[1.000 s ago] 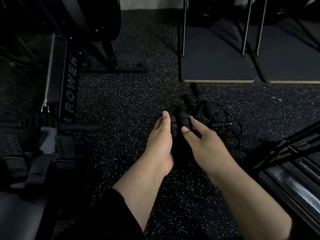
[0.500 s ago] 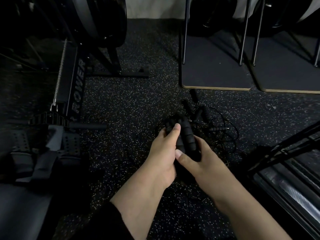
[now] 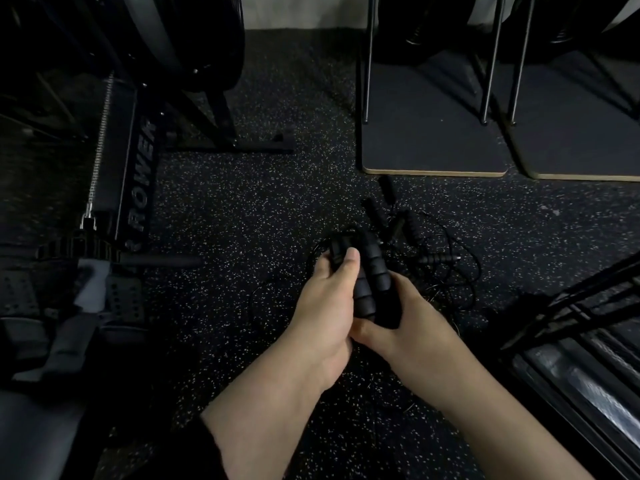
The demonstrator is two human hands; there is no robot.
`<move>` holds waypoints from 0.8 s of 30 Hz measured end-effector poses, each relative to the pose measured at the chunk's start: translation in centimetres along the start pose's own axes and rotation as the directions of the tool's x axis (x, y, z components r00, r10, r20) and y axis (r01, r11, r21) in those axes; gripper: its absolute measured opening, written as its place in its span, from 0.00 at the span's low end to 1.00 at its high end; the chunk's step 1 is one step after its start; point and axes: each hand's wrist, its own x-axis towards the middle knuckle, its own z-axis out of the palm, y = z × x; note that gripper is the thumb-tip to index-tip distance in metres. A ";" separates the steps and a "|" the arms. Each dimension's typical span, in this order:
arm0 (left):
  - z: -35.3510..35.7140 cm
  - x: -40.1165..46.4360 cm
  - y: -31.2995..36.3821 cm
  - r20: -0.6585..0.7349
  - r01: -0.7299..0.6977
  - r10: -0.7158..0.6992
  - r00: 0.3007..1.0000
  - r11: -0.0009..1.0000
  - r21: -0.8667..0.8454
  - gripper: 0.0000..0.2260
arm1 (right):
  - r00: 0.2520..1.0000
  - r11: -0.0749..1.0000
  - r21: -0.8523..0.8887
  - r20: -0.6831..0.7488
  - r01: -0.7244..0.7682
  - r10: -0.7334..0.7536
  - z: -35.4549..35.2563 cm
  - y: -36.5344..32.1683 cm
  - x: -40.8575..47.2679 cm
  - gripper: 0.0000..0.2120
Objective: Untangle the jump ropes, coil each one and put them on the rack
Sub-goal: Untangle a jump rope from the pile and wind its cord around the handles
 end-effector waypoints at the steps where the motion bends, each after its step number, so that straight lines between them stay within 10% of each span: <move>1: 0.0 0.2 0.0 -0.006 -0.004 0.004 1.000 1.000 0.007 0.11 | 1.000 1.000 -0.013 -0.005 0.003 -0.003 0.0 0.0 0.1 0.28; 12: 0.3 0.5 -0.2 0.090 0.027 -0.036 0.995 0.994 0.106 0.21 | 0.997 0.998 0.029 -0.037 -0.061 0.062 -0.8 0.2 0.2 0.25; 18: -2.3 3.0 1.4 -0.041 -0.315 0.429 0.902 0.722 0.616 0.19 | 0.974 0.891 0.434 0.224 -0.131 0.034 -3.9 -0.4 0.1 0.18; 24: -2.1 4.2 1.6 0.224 -0.327 0.249 0.942 0.833 0.447 0.12 | 0.915 0.723 0.661 0.390 -0.201 -0.102 -4.6 -0.1 0.3 0.24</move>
